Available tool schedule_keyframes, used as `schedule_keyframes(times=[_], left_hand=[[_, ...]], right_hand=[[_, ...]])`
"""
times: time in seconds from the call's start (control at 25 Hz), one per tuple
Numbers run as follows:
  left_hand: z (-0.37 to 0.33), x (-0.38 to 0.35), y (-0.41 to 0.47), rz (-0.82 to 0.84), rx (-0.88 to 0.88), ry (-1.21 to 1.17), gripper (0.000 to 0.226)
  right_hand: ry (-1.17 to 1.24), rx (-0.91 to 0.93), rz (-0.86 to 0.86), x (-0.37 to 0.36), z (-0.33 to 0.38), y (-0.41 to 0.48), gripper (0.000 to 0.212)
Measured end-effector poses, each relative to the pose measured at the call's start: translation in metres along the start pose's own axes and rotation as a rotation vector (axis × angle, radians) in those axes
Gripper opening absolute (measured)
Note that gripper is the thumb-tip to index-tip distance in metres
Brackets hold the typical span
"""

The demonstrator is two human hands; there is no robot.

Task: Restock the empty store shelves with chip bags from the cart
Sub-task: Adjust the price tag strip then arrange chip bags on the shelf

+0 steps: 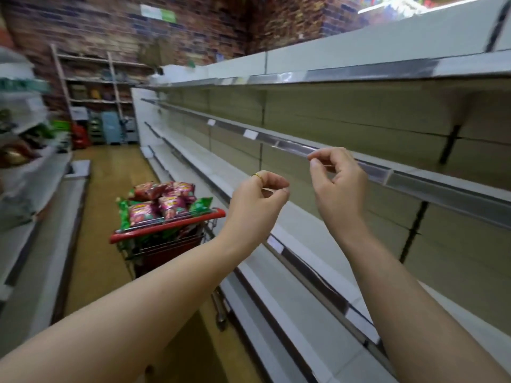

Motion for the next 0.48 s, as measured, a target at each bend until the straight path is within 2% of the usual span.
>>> schedule_keyframes(times=[0.32, 0.48], left_hand=[[0.111, 0.115, 0.078, -0.226, 0.133, 0.036, 0.008], [0.163, 0.166, 0.132, -0.347, 0.211, 0.084, 0.017]], right_hand=[[0.234, -0.010, 0.247, -0.181, -0.072, 0.088, 0.013], [0.317, -0.004, 0.350, -0.263, -0.112, 0.139, 0.013]])
Point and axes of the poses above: each hand's wrist, its own y-axis towards the middle knuckle, its own x-axis out of the back of the hand, z = x × y, the point moved 10 cm from there along y, towards the middle knuckle, and after that the axes turned 15 degrees about z, right-handed, at the moved point
